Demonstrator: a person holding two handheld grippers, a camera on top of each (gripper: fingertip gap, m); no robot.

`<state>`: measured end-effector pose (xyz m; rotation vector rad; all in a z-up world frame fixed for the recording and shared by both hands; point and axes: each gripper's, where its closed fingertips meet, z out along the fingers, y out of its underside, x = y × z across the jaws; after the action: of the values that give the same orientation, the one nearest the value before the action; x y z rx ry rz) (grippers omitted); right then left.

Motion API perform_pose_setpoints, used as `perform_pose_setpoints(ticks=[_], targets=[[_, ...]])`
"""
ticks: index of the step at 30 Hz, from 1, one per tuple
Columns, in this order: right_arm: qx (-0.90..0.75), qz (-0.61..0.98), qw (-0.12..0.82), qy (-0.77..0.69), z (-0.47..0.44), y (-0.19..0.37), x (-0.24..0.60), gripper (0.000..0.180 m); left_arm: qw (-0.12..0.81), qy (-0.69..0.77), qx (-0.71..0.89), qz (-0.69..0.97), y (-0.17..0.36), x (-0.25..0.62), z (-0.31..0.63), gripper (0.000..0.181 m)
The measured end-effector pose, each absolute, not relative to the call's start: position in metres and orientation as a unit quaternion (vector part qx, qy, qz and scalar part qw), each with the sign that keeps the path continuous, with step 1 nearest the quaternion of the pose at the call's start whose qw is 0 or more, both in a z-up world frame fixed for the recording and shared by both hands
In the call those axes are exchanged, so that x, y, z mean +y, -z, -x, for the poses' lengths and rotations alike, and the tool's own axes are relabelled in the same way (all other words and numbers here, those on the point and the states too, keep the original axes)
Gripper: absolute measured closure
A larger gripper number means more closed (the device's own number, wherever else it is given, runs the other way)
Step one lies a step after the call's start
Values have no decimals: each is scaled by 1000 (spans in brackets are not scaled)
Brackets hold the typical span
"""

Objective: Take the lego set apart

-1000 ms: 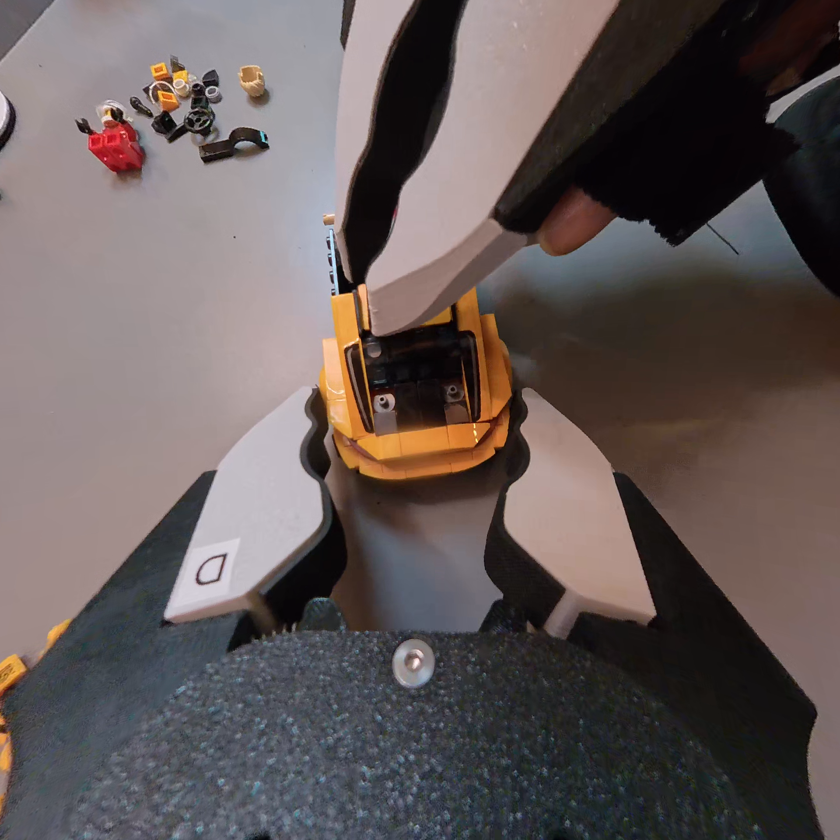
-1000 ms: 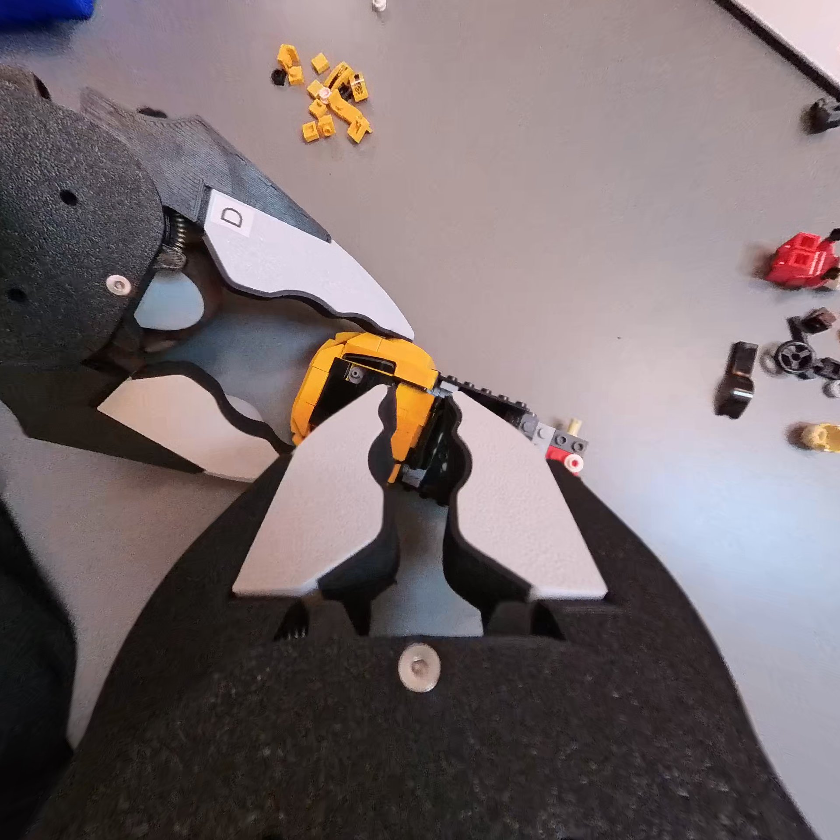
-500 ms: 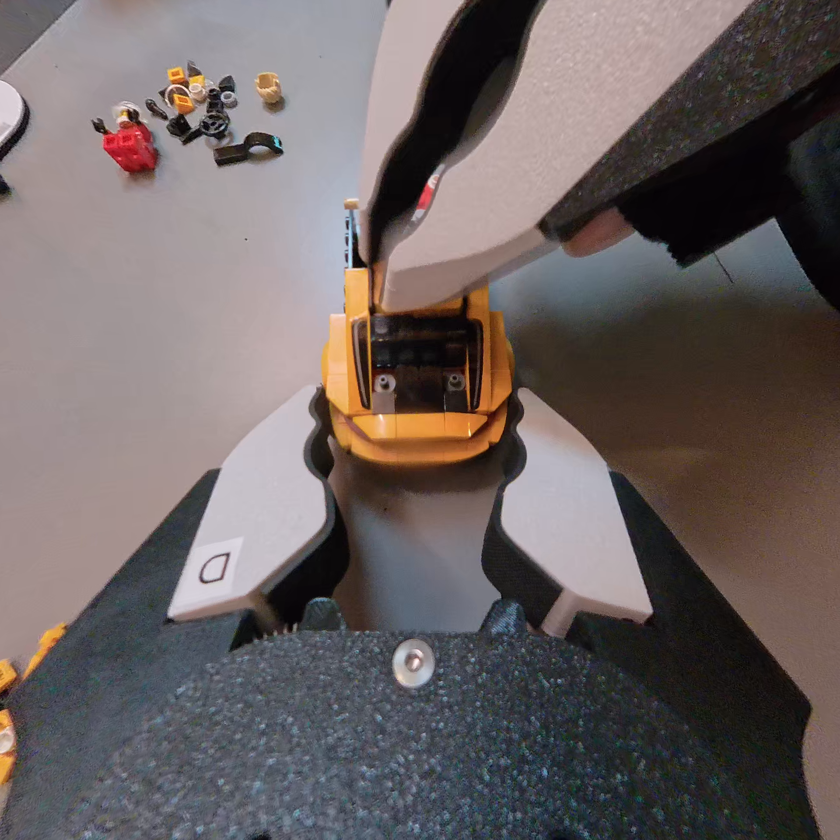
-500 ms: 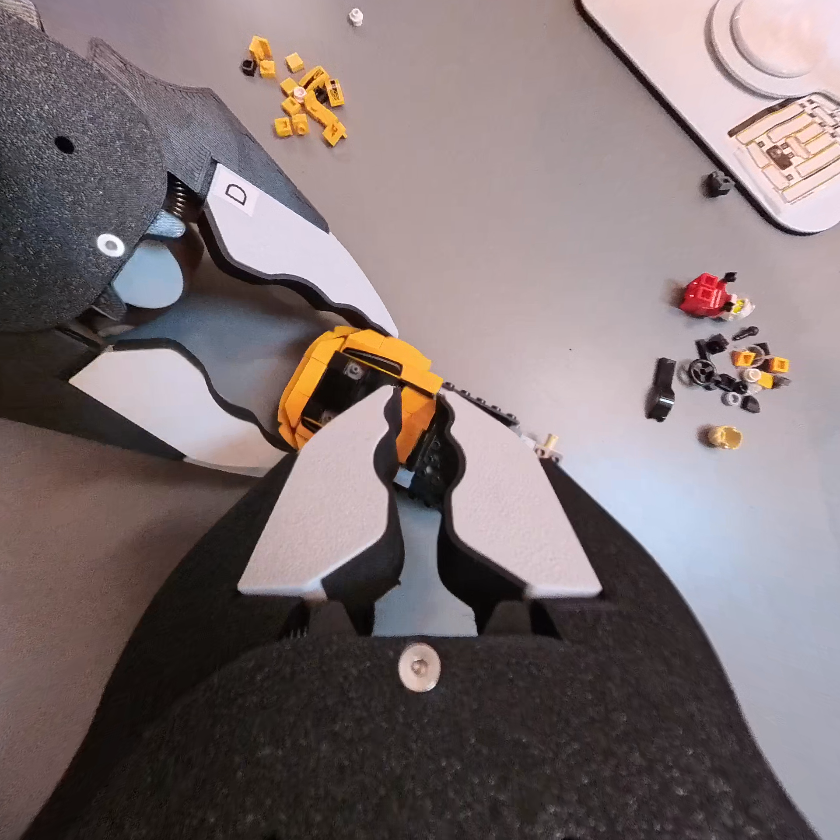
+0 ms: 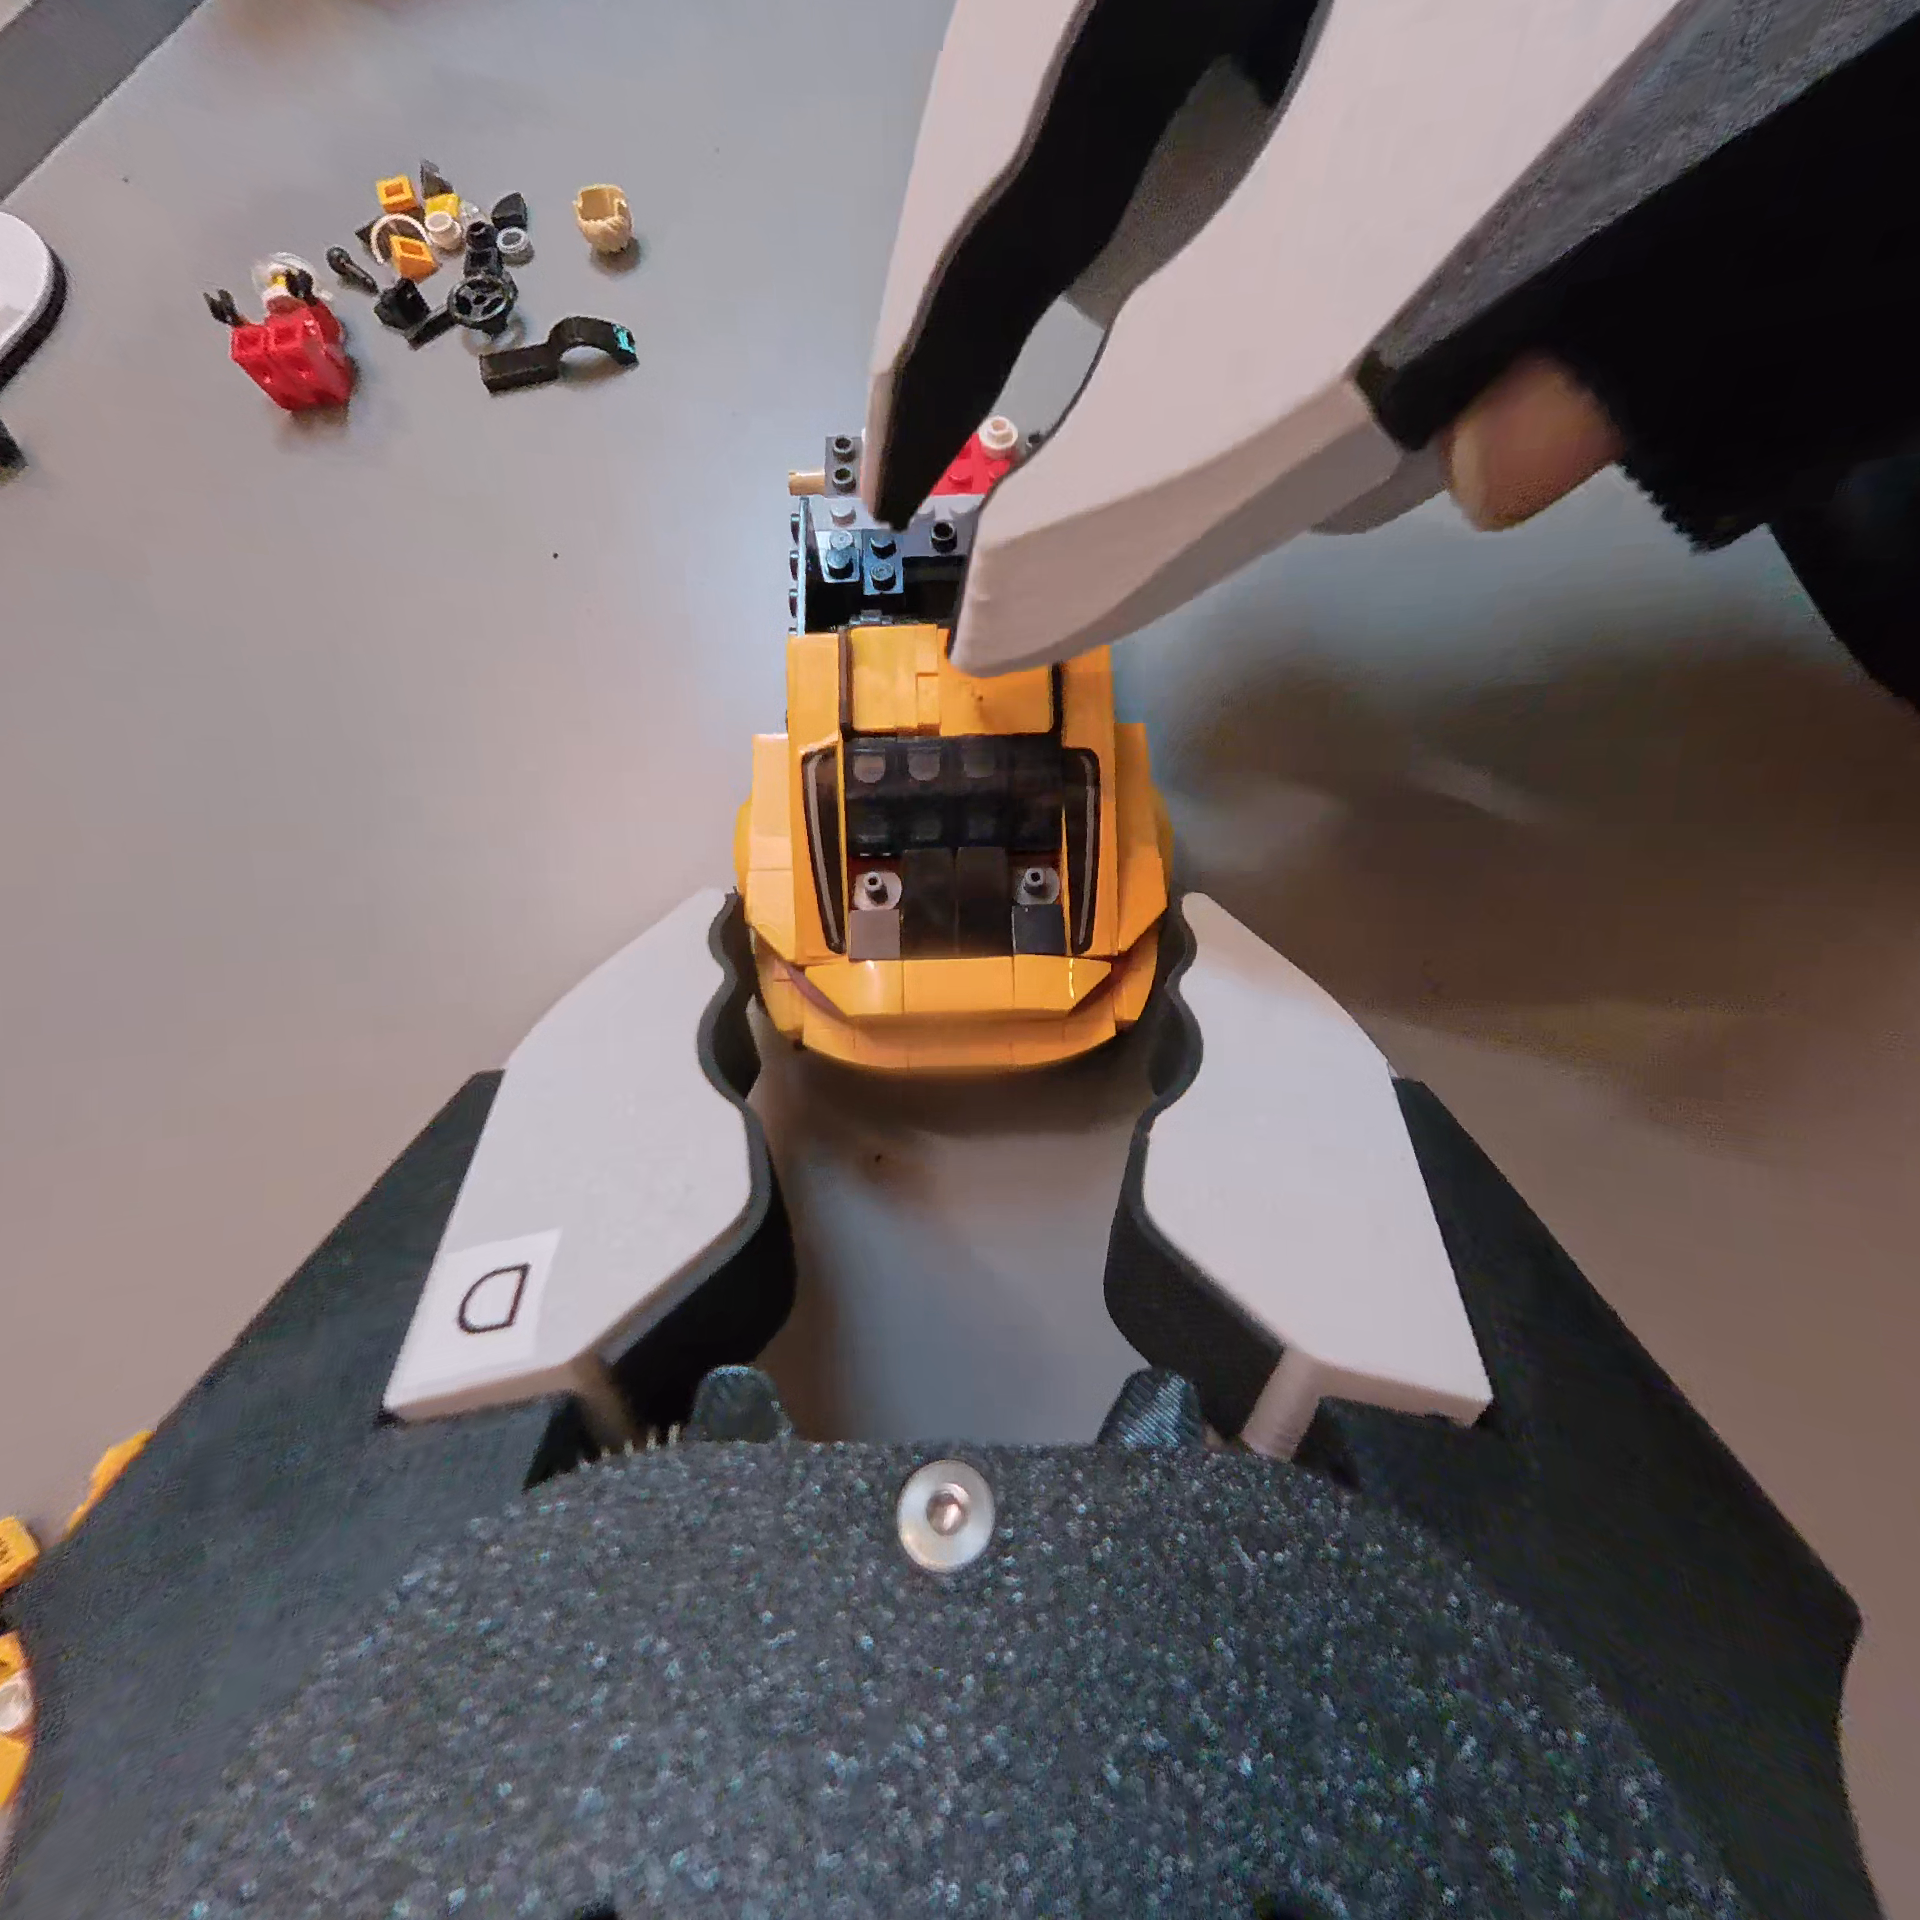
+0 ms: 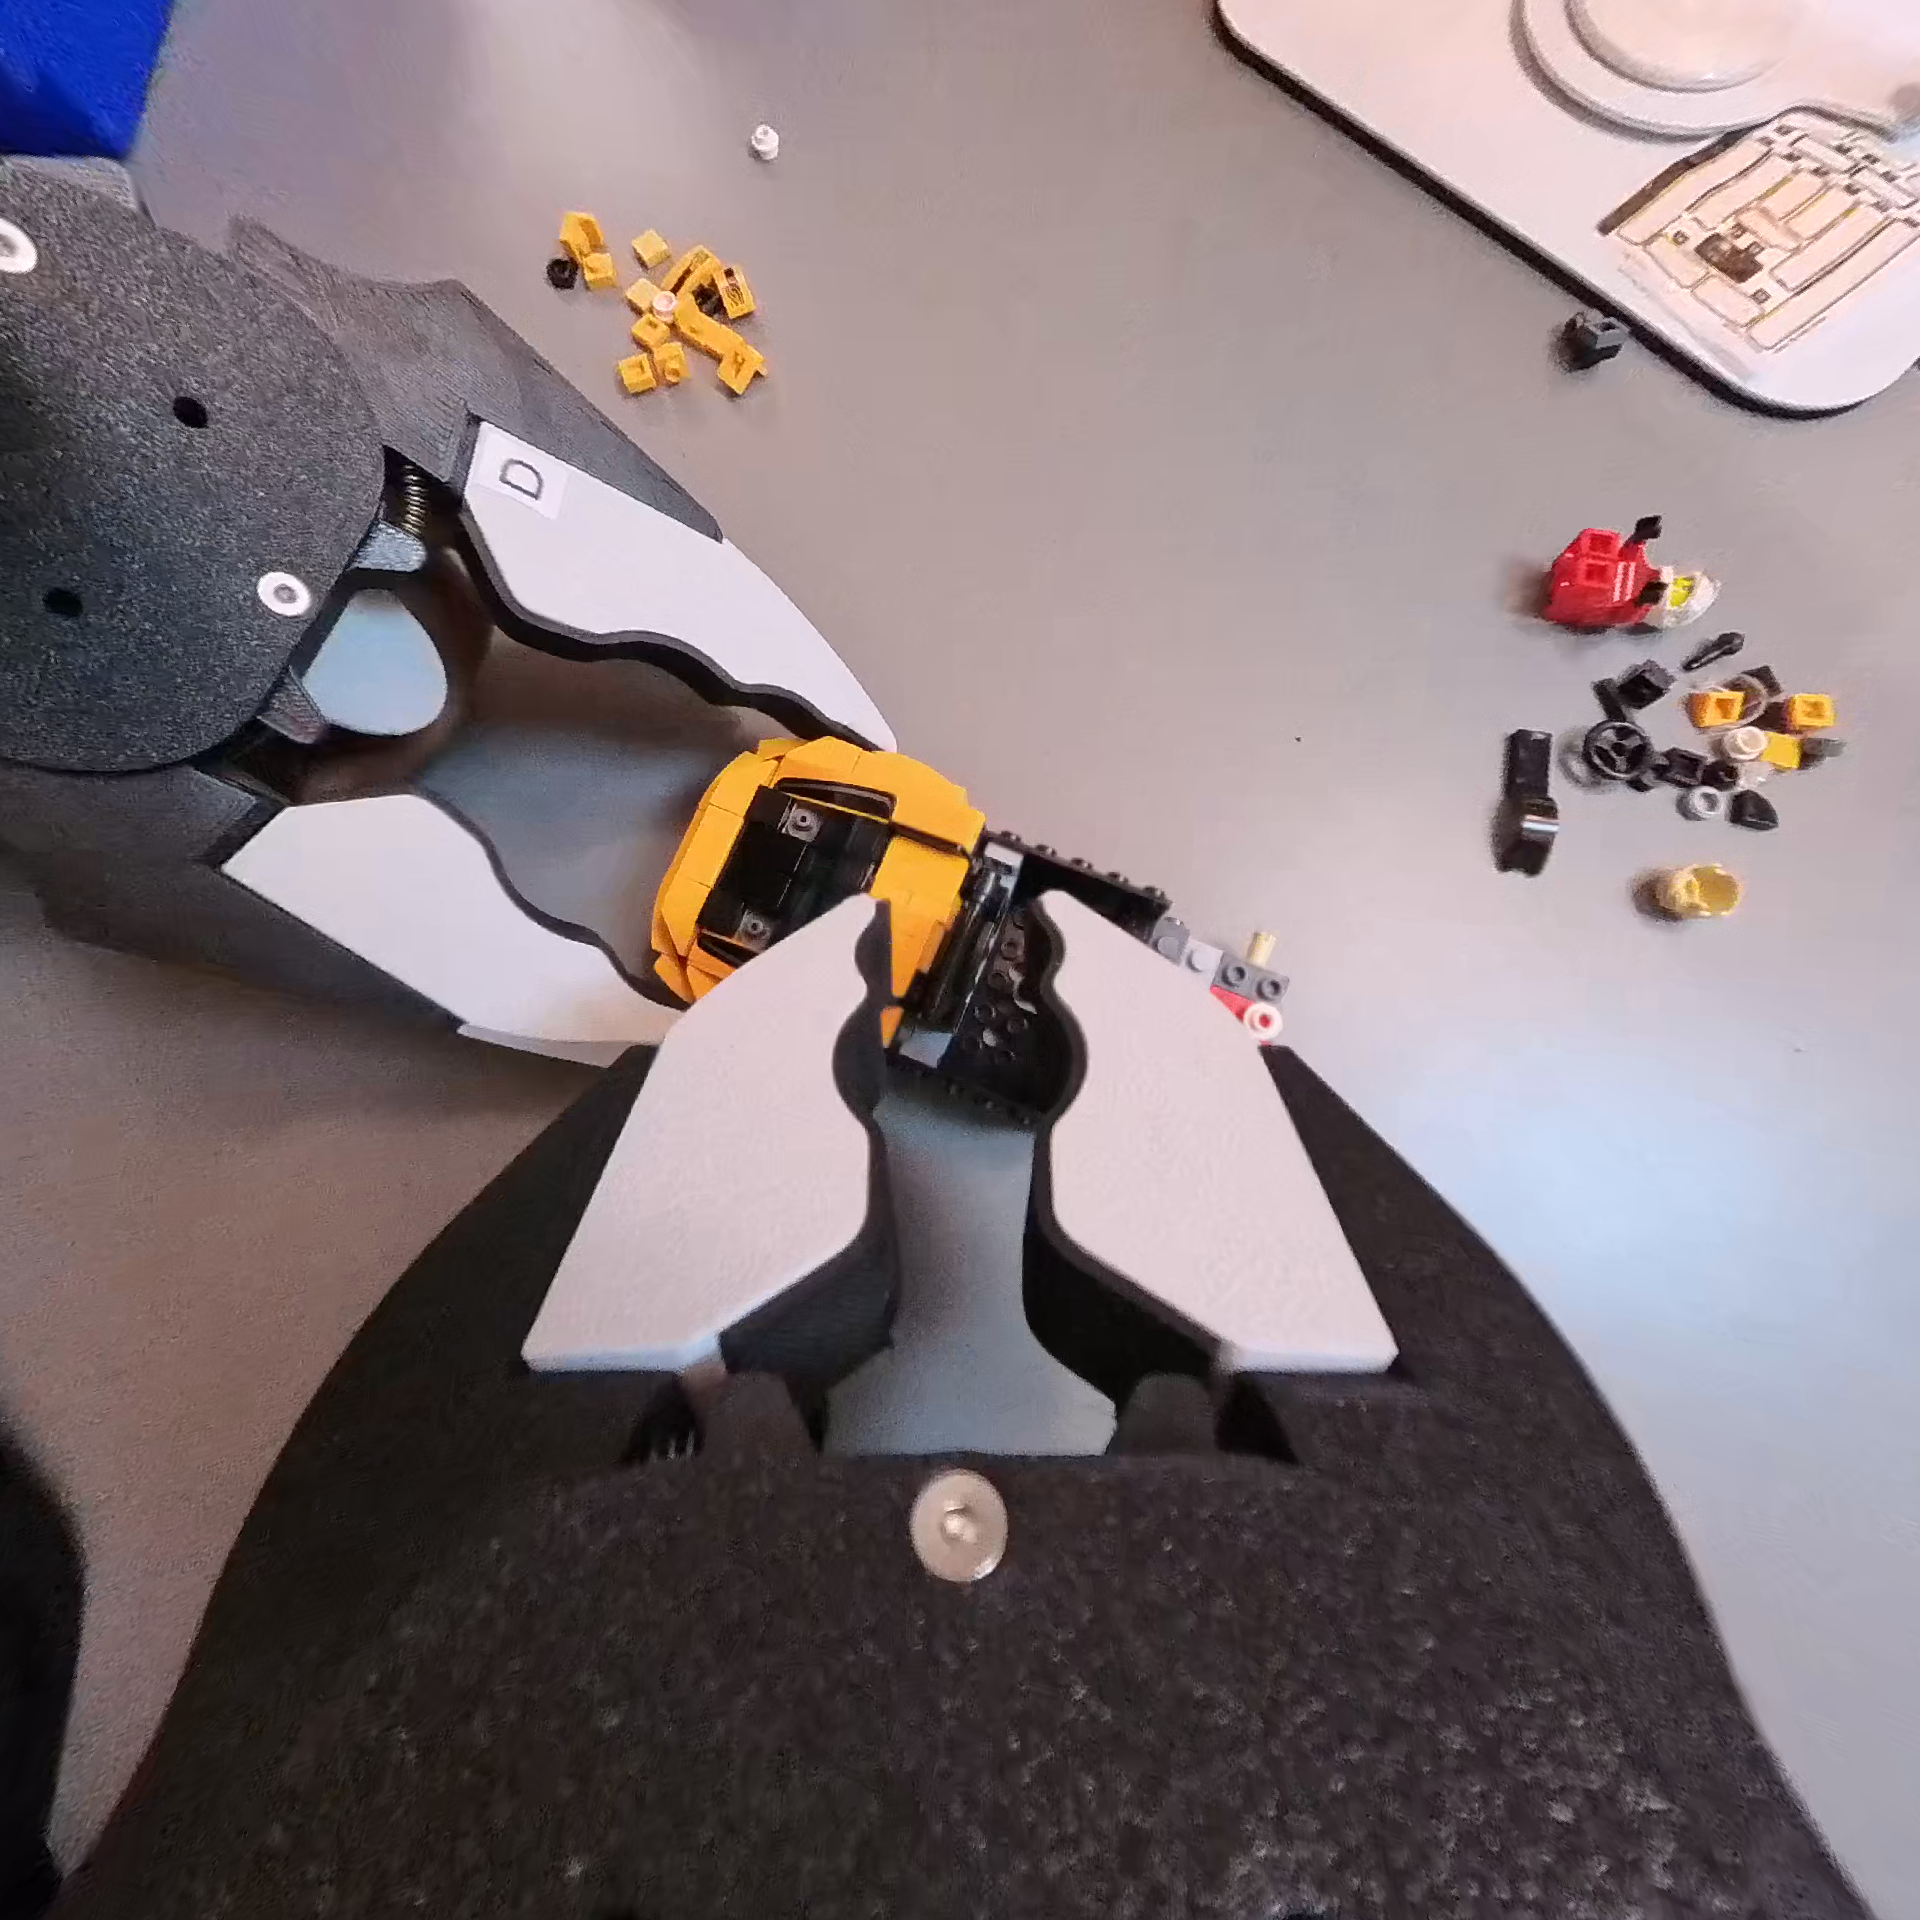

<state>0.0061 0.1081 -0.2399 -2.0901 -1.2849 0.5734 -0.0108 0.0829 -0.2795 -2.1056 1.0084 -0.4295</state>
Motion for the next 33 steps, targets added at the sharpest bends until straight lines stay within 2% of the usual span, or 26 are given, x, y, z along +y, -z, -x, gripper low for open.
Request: perform_pose_setpoints(ticks=[5, 9, 20, 27, 33], targets=[[-489, 795, 287, -217, -1, 244, 103, 156, 402, 203, 420, 788, 270, 85, 3, 89], [-486, 803, 269, -217, 3, 246, 104, 157, 366, 216, 427, 798, 279, 84, 2, 102], [-494, 819, 183, -229, 2, 246, 94, 158, 366, 172, 394, 825, 280, 76, 0, 102], [-533, 802, 180, -199, 2, 246, 96, 161, 365, 168, 389, 829, 281, 75, 0, 102], [-555, 782, 223, -173, 5, 245, 97, 167, 370, 175, 382, 829, 280, 76, 0, 102]])
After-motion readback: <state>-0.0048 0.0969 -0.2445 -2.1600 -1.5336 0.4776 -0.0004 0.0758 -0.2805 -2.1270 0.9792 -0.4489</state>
